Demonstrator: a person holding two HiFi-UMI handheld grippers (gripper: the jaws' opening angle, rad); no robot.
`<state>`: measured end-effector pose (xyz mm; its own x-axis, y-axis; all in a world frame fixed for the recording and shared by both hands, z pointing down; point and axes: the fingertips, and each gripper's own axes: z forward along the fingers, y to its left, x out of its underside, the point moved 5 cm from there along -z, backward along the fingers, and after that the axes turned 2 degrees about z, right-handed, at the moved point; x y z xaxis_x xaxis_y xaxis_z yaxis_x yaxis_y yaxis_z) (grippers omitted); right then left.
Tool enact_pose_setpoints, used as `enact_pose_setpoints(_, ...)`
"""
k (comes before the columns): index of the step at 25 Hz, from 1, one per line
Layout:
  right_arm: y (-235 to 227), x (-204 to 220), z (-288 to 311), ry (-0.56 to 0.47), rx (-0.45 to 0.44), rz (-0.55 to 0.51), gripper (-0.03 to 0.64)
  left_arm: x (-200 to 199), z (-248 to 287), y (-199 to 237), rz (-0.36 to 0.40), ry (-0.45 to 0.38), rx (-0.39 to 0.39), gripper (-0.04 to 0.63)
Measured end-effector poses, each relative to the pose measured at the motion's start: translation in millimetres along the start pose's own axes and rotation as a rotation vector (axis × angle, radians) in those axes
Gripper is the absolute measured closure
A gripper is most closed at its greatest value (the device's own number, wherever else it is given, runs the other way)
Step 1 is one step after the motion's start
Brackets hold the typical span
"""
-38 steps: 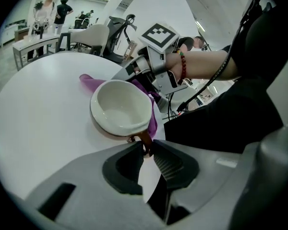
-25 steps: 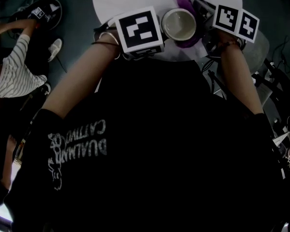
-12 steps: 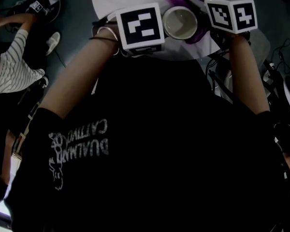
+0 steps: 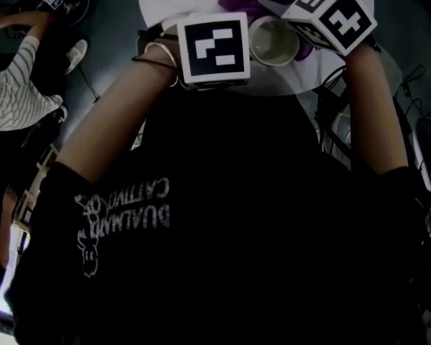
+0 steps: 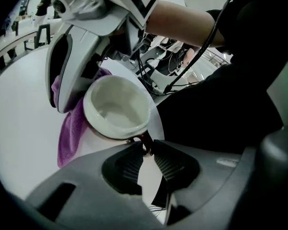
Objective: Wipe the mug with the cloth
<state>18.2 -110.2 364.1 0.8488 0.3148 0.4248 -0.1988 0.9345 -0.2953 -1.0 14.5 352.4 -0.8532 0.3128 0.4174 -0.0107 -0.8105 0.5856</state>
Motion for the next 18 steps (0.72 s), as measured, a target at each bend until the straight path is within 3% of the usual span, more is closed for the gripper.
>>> enact_pose_setpoints(5, -3.9, -1.3, -1.6, 0.024, -0.016, -0.049, 0.549, 4.0, -4.7, -1.4, -0.076, -0.083, -0.019, 0.522)
enact_pose_setpoints(11, -0.2, 1.2, -6.3, 0.059, -0.064, -0.124, 0.551, 18.4, -10.6, 6.9, -0.210, -0.168, -0.188, 0.517)
enact_pose_setpoints(18, 4.3, 1.3, -9.1, 0.095, -0.127, -0.134, 0.557, 22.8, -10.9, 5.6, -0.265, -0.242, -0.264, 0.515)
